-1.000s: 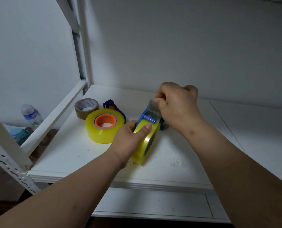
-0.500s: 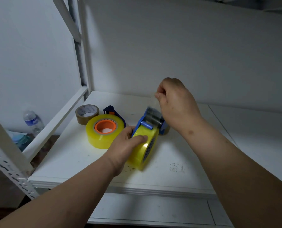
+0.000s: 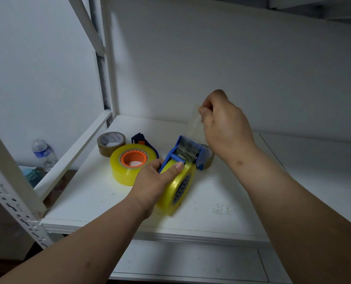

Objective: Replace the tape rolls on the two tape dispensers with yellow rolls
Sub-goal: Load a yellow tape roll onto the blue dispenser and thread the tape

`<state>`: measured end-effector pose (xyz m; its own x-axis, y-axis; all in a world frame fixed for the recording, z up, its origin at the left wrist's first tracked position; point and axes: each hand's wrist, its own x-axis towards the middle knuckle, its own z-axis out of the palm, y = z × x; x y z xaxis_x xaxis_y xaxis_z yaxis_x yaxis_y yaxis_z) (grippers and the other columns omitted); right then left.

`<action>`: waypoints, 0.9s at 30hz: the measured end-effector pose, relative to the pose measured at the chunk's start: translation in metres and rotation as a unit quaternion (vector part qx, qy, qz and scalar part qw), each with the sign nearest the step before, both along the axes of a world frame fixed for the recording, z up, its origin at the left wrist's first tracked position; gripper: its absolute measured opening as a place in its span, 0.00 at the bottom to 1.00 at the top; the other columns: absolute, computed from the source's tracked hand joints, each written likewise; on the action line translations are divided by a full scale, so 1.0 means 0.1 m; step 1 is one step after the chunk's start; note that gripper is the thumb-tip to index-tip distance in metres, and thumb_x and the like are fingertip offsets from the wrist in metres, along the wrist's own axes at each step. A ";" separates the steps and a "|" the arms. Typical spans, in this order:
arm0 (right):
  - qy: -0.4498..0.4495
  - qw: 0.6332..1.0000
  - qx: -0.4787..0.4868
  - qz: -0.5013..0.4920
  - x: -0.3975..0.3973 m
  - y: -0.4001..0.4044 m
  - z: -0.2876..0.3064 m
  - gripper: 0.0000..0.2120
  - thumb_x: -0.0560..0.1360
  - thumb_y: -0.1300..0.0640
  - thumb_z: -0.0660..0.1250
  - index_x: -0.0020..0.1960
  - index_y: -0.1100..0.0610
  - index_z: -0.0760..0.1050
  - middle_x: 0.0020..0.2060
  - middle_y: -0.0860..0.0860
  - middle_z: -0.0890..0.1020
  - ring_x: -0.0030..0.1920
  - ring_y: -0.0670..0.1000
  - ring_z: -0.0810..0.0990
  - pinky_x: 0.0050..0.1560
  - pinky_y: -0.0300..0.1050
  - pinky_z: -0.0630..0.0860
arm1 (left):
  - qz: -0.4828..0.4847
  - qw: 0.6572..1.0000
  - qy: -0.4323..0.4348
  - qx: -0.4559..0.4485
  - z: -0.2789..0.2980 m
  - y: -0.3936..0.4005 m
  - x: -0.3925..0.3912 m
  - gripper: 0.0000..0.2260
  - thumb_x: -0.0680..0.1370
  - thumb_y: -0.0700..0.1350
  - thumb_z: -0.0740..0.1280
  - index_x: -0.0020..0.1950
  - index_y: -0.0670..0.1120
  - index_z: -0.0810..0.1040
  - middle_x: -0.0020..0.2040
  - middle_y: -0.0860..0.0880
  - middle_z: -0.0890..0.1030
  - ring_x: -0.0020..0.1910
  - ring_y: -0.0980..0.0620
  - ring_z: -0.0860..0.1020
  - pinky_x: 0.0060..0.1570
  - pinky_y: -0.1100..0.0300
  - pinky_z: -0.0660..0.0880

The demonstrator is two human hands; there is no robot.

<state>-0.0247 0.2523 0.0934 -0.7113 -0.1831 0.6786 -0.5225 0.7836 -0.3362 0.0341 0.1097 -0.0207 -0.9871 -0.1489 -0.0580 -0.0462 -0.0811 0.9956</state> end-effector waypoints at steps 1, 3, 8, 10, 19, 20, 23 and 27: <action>-0.002 1.000 -0.001 0.004 0.01 0.01 0.00 0.07 0.78 0.55 0.59 0.42 0.53 0.64 0.32 0.44 0.72 0.35 0.54 0.74 0.33 0.45 0.67 | 0.002 1.000 0.000 -0.002 0.00 0.00 0.01 0.25 0.65 0.60 0.75 0.52 0.42 0.81 0.52 0.36 0.83 0.53 0.33 0.81 0.56 0.36 0.78; 0.004 1.000 -0.008 0.013 0.03 0.00 0.00 0.06 0.78 0.55 0.58 0.43 0.54 0.64 0.35 0.48 0.76 0.35 0.56 0.76 0.34 0.47 0.71 | 0.010 1.000 0.001 -0.010 0.00 -0.01 0.01 0.25 0.66 0.60 0.76 0.51 0.42 0.81 0.51 0.37 0.84 0.52 0.34 0.82 0.55 0.36 0.78; 0.039 0.999 -0.020 0.027 0.07 -0.04 0.06 0.06 0.78 0.54 0.59 0.42 0.53 0.65 0.35 0.50 0.78 0.34 0.54 0.76 0.34 0.47 0.72 | 0.038 0.999 0.010 -0.032 0.03 -0.01 -0.01 0.22 0.69 0.56 0.77 0.51 0.40 0.80 0.51 0.33 0.82 0.51 0.32 0.80 0.53 0.36 0.78; 0.016 0.999 -0.035 0.026 0.05 -0.02 0.09 0.07 0.77 0.54 0.60 0.42 0.53 0.66 0.35 0.50 0.79 0.34 0.53 0.76 0.34 0.48 0.74 | 0.036 0.999 0.014 -0.033 0.03 -0.03 0.00 0.22 0.69 0.56 0.77 0.52 0.39 0.80 0.51 0.33 0.82 0.52 0.31 0.80 0.54 0.35 0.78; -0.062 0.989 -0.134 0.003 -0.11 0.13 -0.07 0.06 0.75 0.55 0.63 0.43 0.58 0.71 0.33 0.49 0.77 0.36 0.54 0.78 0.38 0.49 0.75 | 0.028 0.999 0.014 -0.014 0.00 -0.07 0.11 0.18 0.70 0.51 0.78 0.51 0.40 0.81 0.50 0.34 0.83 0.52 0.31 0.80 0.54 0.33 0.77; -0.079 0.985 -0.152 0.006 -0.14 0.15 -0.09 0.06 0.75 0.55 0.63 0.43 0.57 0.71 0.34 0.50 0.79 0.37 0.55 0.78 0.39 0.51 0.77 | 0.028 0.999 0.014 -0.012 0.01 -0.08 0.11 0.18 0.70 0.51 0.78 0.51 0.39 0.81 0.50 0.33 0.83 0.52 0.30 0.80 0.54 0.33 0.77; -0.135 0.970 -0.203 0.010 -0.19 0.20 -0.19 0.05 0.75 0.57 0.63 0.41 0.55 0.71 0.35 0.52 0.81 0.36 0.54 0.80 0.41 0.53 0.80 | 0.024 1.000 0.016 -0.004 0.02 -0.09 0.13 0.21 0.67 0.52 0.79 0.51 0.38 0.81 0.50 0.33 0.83 0.51 0.30 0.80 0.54 0.33 0.77; -0.197 0.951 -0.237 -0.007 -0.23 0.22 -0.36 0.05 0.76 0.57 0.63 0.41 0.54 0.71 0.34 0.50 0.80 0.28 0.47 0.78 0.29 0.43 0.77 | 0.010 1.000 0.008 0.018 -0.02 -0.09 0.15 0.28 0.61 0.56 0.80 0.52 0.38 0.81 0.49 0.35 0.84 0.46 0.35 0.84 0.50 0.38 0.80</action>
